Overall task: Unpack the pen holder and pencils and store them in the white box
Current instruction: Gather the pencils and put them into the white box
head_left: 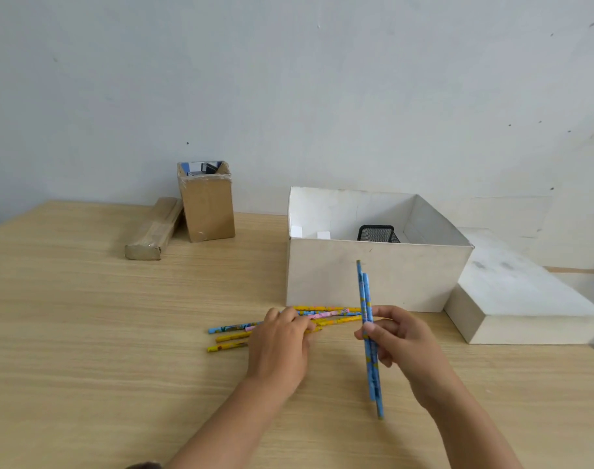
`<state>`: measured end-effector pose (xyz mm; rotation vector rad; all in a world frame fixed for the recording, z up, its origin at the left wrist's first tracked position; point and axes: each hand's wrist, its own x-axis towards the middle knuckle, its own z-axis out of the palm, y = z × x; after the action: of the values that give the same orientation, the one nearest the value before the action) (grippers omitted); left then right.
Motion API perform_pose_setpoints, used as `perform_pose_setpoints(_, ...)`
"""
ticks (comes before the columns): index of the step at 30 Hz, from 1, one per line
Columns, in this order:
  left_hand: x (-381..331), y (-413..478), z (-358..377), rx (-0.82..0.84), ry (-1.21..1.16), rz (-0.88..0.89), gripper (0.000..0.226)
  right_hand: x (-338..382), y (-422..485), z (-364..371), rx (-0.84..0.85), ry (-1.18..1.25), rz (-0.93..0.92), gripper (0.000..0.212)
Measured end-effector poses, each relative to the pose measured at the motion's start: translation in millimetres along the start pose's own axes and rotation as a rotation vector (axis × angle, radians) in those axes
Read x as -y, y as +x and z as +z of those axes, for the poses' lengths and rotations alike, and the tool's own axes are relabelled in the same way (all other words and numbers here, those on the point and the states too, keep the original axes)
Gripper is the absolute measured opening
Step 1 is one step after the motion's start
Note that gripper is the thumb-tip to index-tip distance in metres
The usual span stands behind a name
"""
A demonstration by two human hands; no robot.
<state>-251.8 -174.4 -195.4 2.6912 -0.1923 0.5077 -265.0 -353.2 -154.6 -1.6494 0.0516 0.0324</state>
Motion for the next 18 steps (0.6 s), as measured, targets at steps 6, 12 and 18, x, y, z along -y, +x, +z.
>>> perform_pose_setpoints(6, 0.5, 9.9, 4.7, 0.084, 0.121, -0.012, 0.023, -2.3, -0.6, -8.4, -0.025, -0.012, 0.014, 0.017)
perform_pose_setpoints(12, -13.6, 12.4, -18.1, -0.07, -0.014, 0.049, 0.016, 0.0, -2.3, -2.0, -0.03, 0.0, -0.031, 0.014)
perform_pose_setpoints(18, -59.0, 34.7, -71.7, -0.323, -0.729, 0.029, 0.007, 29.8, 2.2, 12.2, -0.089, 0.068, -0.306, 0.013)
